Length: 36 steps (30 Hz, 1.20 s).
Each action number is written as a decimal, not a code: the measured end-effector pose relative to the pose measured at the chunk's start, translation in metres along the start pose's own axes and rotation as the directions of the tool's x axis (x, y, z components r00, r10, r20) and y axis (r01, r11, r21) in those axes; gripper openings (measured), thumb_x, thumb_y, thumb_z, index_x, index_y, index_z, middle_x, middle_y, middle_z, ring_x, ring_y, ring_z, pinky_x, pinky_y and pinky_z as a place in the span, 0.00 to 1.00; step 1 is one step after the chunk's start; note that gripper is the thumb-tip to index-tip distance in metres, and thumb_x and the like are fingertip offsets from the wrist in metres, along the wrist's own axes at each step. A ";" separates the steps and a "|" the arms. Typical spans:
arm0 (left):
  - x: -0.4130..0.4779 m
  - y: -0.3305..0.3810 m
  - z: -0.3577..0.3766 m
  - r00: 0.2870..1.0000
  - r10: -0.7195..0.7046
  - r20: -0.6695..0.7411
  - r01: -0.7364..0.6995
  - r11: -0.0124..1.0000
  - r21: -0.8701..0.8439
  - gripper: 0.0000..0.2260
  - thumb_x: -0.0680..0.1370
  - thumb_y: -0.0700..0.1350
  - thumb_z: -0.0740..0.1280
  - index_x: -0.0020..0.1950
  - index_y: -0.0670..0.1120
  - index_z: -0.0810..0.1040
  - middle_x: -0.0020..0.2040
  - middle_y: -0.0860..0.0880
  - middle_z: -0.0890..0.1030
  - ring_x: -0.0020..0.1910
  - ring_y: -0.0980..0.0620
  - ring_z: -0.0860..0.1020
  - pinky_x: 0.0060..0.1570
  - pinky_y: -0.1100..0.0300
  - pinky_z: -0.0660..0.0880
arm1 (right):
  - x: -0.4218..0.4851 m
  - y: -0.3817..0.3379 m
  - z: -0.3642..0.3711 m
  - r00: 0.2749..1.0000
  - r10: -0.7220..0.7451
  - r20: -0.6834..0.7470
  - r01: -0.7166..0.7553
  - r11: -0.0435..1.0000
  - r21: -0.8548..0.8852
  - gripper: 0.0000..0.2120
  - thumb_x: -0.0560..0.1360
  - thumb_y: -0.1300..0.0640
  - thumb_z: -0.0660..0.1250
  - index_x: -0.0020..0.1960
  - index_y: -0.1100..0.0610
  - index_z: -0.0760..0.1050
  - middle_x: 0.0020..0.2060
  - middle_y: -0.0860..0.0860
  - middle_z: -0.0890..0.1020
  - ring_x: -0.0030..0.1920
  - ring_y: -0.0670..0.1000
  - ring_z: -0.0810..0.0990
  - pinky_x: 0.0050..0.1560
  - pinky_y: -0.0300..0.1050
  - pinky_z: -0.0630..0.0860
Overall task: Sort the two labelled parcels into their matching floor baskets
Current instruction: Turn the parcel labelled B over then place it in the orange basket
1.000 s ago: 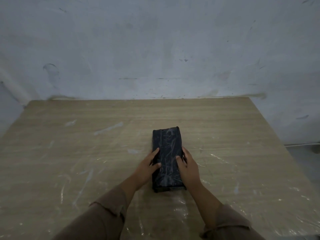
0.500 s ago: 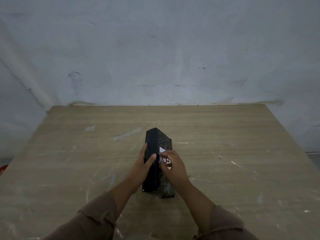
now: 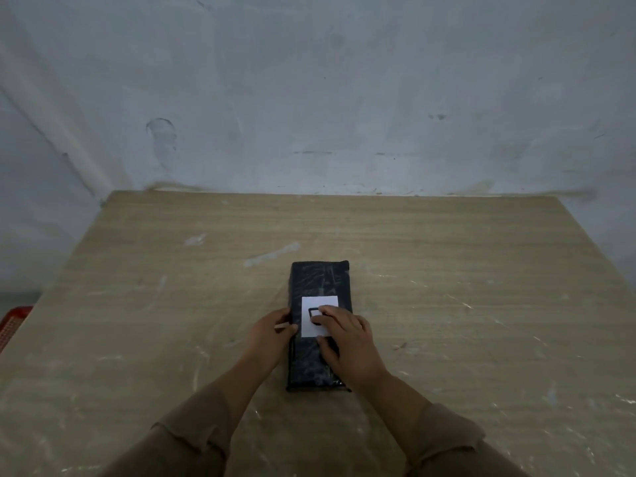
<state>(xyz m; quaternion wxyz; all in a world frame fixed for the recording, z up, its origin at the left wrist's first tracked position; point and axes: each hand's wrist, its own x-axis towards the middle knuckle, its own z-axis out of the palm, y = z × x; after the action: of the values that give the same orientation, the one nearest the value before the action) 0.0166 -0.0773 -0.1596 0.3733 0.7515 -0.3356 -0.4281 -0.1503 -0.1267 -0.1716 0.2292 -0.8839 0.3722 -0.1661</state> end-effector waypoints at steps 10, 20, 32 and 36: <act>0.036 0.058 -0.002 0.875 0.274 0.400 -0.484 0.549 0.681 0.20 0.81 0.47 0.53 0.74 0.52 0.58 0.78 0.50 0.48 0.77 0.48 0.50 0.72 0.43 0.55 | -0.005 -0.017 -0.004 0.997 -0.082 0.016 0.083 0.991 -0.103 0.16 0.76 0.55 0.59 0.62 0.54 0.74 0.61 0.52 0.78 0.65 0.53 0.73 0.68 0.56 0.65; 0.027 0.031 0.015 0.922 0.286 0.262 -0.347 0.306 0.887 0.25 0.79 0.60 0.48 0.75 0.57 0.47 0.78 0.50 0.46 0.77 0.48 0.41 0.70 0.39 0.36 | -0.044 0.005 -0.027 0.988 -0.151 0.003 0.147 0.952 -0.268 0.10 0.72 0.51 0.61 0.50 0.47 0.79 0.51 0.43 0.83 0.58 0.48 0.79 0.61 0.61 0.73; -0.052 -0.008 0.085 0.910 0.400 0.109 -0.313 0.490 0.813 0.41 0.71 0.70 0.40 0.72 0.42 0.60 0.76 0.52 0.40 0.72 0.53 0.34 0.70 0.54 0.32 | -0.077 0.090 -0.077 0.996 0.081 0.034 -0.073 0.980 -0.183 0.17 0.79 0.51 0.56 0.67 0.49 0.69 0.67 0.43 0.74 0.75 0.51 0.59 0.73 0.60 0.41; -0.046 -0.009 0.078 0.907 0.402 0.124 -0.355 0.571 0.741 0.49 0.65 0.75 0.34 0.73 0.43 0.59 0.75 0.54 0.42 0.73 0.56 0.37 0.71 0.55 0.36 | -0.064 0.088 -0.080 0.997 0.060 -0.043 -0.062 0.997 -0.042 0.13 0.78 0.52 0.57 0.60 0.52 0.74 0.62 0.48 0.77 0.67 0.53 0.69 0.71 0.65 0.56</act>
<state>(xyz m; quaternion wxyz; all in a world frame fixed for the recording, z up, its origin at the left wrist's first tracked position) -0.0708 -0.0561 -0.1768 0.1229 0.7597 -0.6231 -0.1397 -0.2815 -0.1562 -0.1589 0.2070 -0.8734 0.4071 -0.1692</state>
